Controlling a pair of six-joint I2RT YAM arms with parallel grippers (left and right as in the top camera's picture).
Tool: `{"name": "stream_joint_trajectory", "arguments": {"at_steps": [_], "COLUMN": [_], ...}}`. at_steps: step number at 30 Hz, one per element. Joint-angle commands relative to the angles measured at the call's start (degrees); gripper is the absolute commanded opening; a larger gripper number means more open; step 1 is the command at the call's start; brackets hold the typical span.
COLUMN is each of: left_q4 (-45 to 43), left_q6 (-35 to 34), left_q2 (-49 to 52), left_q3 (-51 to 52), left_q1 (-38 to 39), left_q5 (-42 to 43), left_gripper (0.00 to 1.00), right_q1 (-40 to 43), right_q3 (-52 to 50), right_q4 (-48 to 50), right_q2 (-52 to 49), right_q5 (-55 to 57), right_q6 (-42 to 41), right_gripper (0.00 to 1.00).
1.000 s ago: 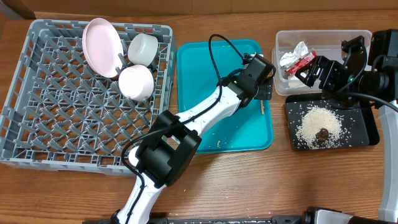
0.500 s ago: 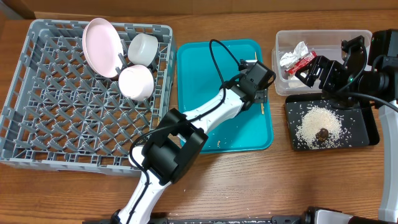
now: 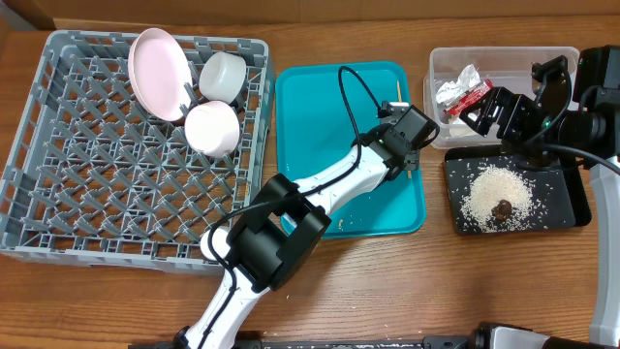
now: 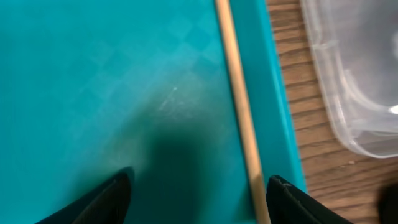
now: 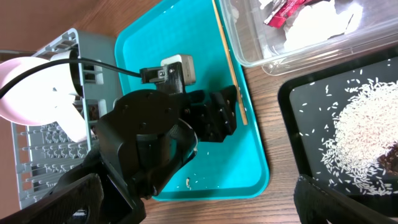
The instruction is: Sort waste into correct bins and load items into the dishwasher
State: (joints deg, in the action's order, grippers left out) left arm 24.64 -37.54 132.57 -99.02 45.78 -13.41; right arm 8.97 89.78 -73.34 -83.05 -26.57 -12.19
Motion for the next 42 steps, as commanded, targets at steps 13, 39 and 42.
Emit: {"name": "stream_joint_trajectory", "arguments": {"at_steps": [13,39,42], "left_q4": [0.46,10.08,18.12], "left_q6": [0.48,0.9,2.03], "left_q2": [5.55,4.96,3.1], "left_q3": [-0.7,-4.59,-10.51], "left_q1": [0.85,-0.33,-2.29], "left_q5": [-2.69,-1.57,-1.62], "left_gripper": [0.72,0.04,0.04], "right_q1": [0.2,0.2,0.2], "right_q3": [0.28,0.28,0.28], "right_q4": [0.15,0.15,0.15], "right_q2": [-0.11,-0.11,-0.11], "right_q5": [0.22,0.22,0.22], "right_q6": [0.24,0.24,0.24], "right_gripper": [1.0,1.0,1.0]}}
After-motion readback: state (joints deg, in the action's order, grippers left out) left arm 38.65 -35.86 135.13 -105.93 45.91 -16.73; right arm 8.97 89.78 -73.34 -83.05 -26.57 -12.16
